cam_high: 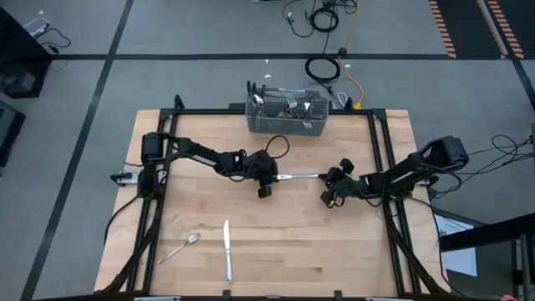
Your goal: Sort silverware
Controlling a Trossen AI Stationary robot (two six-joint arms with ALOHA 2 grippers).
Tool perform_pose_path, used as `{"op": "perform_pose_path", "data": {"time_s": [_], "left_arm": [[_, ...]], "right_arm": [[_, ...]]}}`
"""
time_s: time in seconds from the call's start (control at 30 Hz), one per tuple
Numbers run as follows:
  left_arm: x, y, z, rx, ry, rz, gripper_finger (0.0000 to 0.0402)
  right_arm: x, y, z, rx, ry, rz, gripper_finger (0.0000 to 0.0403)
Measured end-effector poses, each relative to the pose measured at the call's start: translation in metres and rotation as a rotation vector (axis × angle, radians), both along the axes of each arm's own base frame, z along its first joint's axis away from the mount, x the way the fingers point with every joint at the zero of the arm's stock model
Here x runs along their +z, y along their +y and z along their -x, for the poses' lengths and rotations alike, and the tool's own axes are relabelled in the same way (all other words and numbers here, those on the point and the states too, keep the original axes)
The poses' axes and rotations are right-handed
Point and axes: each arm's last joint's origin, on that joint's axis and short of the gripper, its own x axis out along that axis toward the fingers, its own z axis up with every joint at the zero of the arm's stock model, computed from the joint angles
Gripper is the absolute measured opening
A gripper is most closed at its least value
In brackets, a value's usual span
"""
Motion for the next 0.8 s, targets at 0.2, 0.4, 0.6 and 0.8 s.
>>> {"op": "perform_pose_path", "data": {"time_s": [0.2,0.4,0.6,0.8], "left_arm": [[0.010,0.000,0.002,0.013,-0.001,-0.010,0.0077],[0.035,-0.001,0.003,0.035,0.049,-0.026,0.0077],[0.048,0.000,0.001,0.012,0.075,-0.043,0.0077],[0.053,-0.003,-0.003,-0.020,0.072,-0.059,0.0008]], "right_arm": [[0.002,0.001,-0.002,0.020,-0.023,0.006,0.0000],[0.004,0.001,-0.005,0.043,-0.054,0.003,0.0000],[0.021,0.002,-0.013,0.109,-0.163,0.089,0.0000],[0.042,-0.004,-0.021,0.264,-0.207,0.214,0.0013]]}}
